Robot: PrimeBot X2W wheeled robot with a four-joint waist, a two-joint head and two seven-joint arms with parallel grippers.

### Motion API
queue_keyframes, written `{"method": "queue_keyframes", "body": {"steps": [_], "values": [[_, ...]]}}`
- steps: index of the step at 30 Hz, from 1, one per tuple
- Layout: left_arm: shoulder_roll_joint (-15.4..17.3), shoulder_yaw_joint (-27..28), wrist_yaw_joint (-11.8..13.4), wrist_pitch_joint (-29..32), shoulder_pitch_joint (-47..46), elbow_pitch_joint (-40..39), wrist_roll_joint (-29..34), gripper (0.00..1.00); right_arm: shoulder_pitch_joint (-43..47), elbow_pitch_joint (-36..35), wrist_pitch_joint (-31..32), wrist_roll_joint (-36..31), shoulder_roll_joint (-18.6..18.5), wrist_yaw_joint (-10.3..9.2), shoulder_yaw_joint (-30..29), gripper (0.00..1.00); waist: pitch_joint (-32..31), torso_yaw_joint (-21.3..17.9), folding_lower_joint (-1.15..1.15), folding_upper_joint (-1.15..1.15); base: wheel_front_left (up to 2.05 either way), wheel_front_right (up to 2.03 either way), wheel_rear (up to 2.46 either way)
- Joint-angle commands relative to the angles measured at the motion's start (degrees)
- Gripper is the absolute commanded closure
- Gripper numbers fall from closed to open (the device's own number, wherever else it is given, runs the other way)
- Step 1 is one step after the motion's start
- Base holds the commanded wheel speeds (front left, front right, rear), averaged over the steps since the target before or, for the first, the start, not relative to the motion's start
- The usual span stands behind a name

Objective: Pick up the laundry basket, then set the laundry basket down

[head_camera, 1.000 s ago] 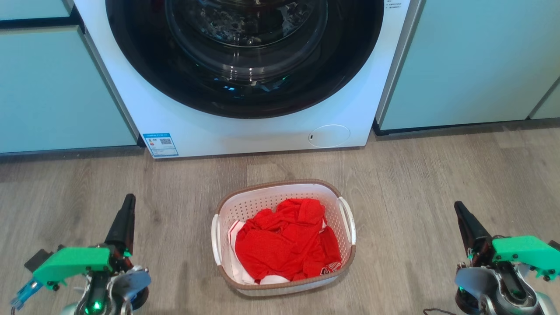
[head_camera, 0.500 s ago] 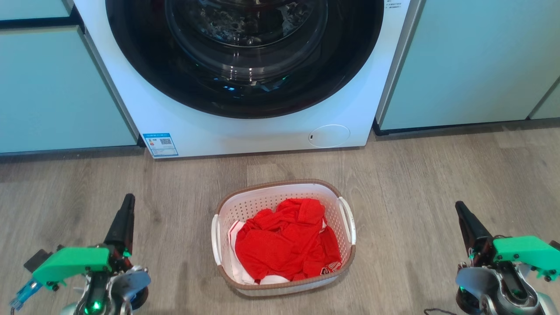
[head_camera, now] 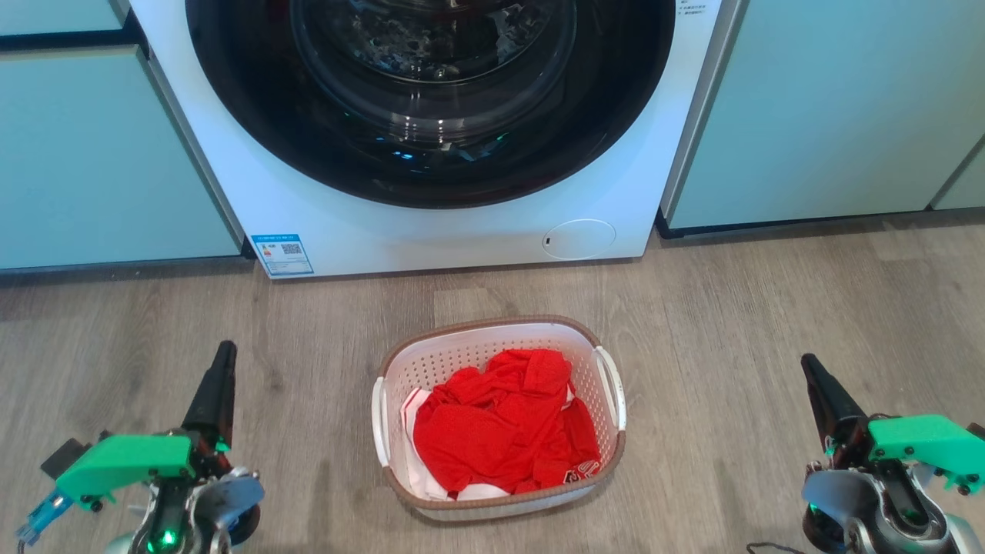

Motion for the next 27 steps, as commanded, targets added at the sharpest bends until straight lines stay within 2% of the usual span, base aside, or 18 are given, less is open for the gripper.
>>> {"method": "queue_keyframes", "body": {"steps": [1, 27], "values": [[0.52, 2.4, -0.4, 0.54, -3.02, -1.7, 0.19, 1.0, -2.64, -2.05, 0.36, -0.25, -0.3, -0.09, 0.8, 1.0, 0.0, 0.0, 0.0, 0.0, 0.0, 0.0, 0.0], [0.28, 2.73, -0.4, 0.81, -3.05, -1.69, 0.47, 1.0, -2.68, -2.03, 0.64, -0.54, -0.06, -0.09, 0.46, 1.0, 0.0, 0.0, 0.0, 0.0, 0.0, 0.0, 0.0]]}}
